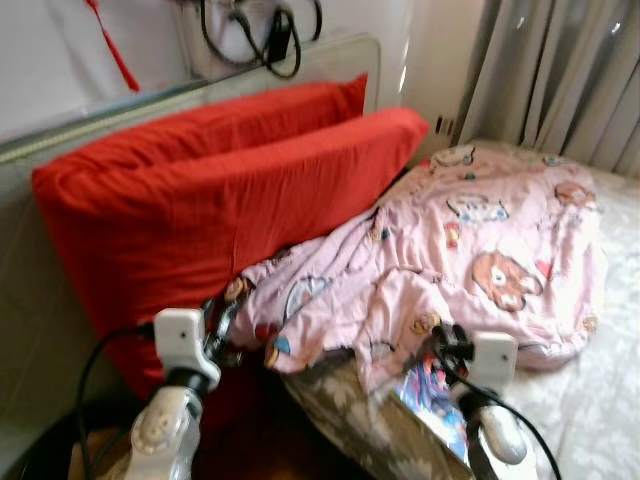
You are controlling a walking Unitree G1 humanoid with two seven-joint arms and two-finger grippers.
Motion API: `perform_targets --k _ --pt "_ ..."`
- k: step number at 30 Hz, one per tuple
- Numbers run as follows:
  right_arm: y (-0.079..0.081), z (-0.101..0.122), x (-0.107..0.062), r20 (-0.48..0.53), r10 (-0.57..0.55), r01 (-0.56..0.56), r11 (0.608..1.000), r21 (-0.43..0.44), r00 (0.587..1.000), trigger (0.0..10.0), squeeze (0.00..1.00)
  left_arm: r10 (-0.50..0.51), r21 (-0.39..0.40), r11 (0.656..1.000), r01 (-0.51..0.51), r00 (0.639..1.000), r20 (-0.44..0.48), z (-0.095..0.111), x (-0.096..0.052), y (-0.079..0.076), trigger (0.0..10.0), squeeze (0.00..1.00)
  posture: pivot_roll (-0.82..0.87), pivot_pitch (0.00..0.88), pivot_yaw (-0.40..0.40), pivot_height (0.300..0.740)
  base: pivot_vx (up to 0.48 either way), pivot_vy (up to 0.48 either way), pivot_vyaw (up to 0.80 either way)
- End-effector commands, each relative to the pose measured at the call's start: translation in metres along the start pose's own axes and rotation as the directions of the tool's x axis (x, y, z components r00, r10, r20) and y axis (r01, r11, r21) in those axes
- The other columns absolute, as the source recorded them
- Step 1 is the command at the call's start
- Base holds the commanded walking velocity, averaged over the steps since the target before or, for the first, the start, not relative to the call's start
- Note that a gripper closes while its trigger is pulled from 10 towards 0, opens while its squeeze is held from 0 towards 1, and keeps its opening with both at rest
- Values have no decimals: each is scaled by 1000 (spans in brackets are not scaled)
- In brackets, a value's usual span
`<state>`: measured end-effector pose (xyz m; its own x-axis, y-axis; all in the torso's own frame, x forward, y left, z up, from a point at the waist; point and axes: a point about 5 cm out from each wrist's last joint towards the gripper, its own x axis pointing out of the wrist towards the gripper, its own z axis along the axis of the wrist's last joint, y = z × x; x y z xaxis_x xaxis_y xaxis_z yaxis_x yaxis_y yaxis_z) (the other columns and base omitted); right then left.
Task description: Clean up the room
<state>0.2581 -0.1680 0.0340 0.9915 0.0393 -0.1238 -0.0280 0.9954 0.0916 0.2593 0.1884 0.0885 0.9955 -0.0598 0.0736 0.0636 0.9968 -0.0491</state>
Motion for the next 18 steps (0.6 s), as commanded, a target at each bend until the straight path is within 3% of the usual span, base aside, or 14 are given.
perform_targets --k 1,6,18 --pt "-8 2 -2 7 -24 24 1000 -1 1000 10000 0 -20 -8 1000 19 1000 -9 -1 1 -6 10000 0 -6 0 39 685 341 0 0" --pt "-8 2 -2 9 -23 23 1000 0 1000 10000 0 -22 -10 1000 22 1000 -10 -1 1 -6 10000 0 -4 0 37 685 334 0 0" --pt "-8 3 0 14 -34 34 999 1 999 10000 0 -36 -18 999 36 999 -6 0 0 -8 10000 0 -2 0 38 685 0 0 0"
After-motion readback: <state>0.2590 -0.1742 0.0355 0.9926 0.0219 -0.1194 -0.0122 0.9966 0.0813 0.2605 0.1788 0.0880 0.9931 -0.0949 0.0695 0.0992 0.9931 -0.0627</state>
